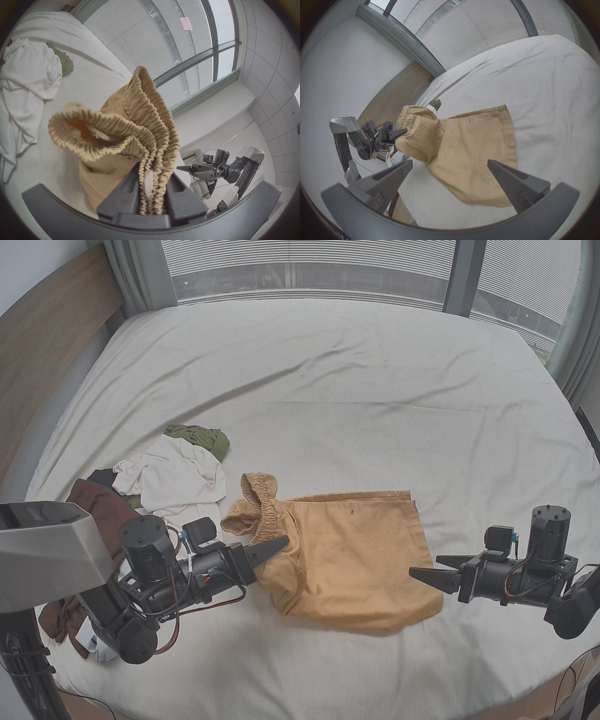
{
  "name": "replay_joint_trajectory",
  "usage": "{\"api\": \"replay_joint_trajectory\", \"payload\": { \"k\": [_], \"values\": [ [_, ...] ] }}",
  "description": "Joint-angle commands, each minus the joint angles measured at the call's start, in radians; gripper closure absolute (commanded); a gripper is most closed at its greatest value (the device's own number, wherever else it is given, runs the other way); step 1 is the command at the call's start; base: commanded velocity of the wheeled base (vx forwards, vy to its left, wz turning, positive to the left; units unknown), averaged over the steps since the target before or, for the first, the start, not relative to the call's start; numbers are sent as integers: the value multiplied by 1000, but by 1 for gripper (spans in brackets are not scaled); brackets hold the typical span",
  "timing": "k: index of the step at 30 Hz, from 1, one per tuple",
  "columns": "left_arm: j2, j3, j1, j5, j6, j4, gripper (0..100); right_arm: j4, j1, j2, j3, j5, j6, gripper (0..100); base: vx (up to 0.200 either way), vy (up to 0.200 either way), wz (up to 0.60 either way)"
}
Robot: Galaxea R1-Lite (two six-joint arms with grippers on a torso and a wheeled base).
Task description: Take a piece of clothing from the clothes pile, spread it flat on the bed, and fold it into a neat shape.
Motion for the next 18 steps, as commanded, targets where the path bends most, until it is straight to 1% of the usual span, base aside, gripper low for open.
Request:
{"api": "replay_joint_trajectory", "payload": {
  "k": [1,5,10,18],
  "values": [
    [25,-28,-37,15,-3,1,100,-5,-3,8,-25,-1,15,0,0,0,0],
    [28,-42,-80,21,-6,5,100,-5,-5,6,-45,-2,24,0,0,0,0],
    [28,-70,-114,22,-7,27,100,-6,-8,5,-54,-1,33,0,0,0,0],
    [44,-168,-175,59,-9,139,100,-6,-14,2,-85,-2,39,0,0,0,0]
  ]
}}
